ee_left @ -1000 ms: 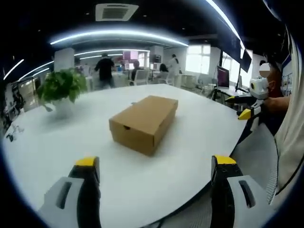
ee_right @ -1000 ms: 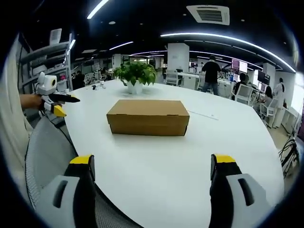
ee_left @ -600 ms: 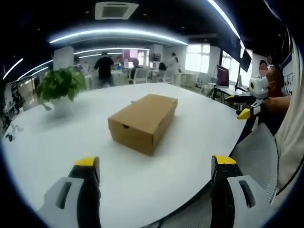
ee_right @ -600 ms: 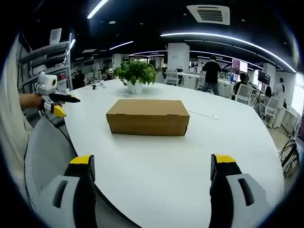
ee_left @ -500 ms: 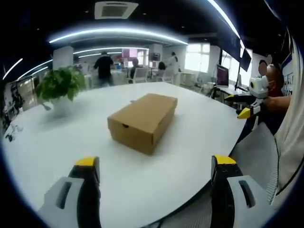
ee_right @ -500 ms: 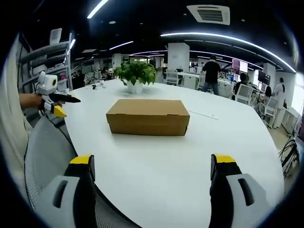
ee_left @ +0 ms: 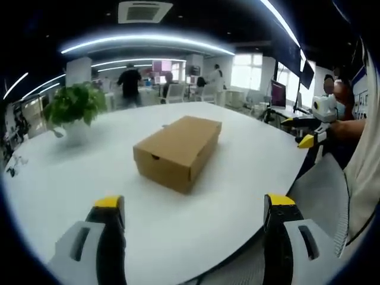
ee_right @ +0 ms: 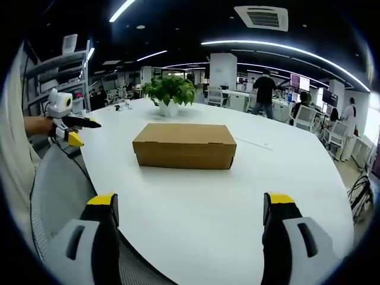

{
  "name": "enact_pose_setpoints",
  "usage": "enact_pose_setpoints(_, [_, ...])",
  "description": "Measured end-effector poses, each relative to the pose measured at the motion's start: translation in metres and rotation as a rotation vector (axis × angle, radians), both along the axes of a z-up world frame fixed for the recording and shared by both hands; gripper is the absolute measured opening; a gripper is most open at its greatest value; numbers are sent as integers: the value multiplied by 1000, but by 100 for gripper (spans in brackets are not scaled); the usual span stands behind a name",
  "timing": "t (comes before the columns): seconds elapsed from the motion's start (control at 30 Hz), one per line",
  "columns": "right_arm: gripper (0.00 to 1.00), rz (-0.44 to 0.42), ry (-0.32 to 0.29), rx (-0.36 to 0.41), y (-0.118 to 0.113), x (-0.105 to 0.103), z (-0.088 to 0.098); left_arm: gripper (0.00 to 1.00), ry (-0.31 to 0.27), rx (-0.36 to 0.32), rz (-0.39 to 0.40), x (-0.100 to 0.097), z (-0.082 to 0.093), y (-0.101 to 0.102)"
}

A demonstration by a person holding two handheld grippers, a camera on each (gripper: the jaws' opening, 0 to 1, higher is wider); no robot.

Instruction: Operate the shoe box by opening the lid, removing the specified soft item, and placing it in the target area until the item is outside and the box remains undamaged.

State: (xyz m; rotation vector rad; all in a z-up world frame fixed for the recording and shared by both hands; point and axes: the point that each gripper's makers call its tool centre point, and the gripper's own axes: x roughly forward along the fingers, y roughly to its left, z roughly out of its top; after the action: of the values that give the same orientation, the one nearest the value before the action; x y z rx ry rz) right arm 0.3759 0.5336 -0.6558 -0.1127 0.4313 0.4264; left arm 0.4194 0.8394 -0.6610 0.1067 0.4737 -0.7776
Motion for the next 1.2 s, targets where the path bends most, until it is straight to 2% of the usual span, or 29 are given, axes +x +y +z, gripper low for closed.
enact_pose_setpoints(0.57, [96, 23, 7, -29, -5, 8, -2, 98, 2, 17, 31, 7, -2, -3])
enact_pose_setpoints(0.73, [96, 44, 19, -24, -5, 9, -3, 97, -5, -3, 39, 11, 3, -12])
enact_pose_setpoints(1.2, [96, 104, 34, -29, -6, 19, -3, 96, -12, 24, 12, 16, 1, -30])
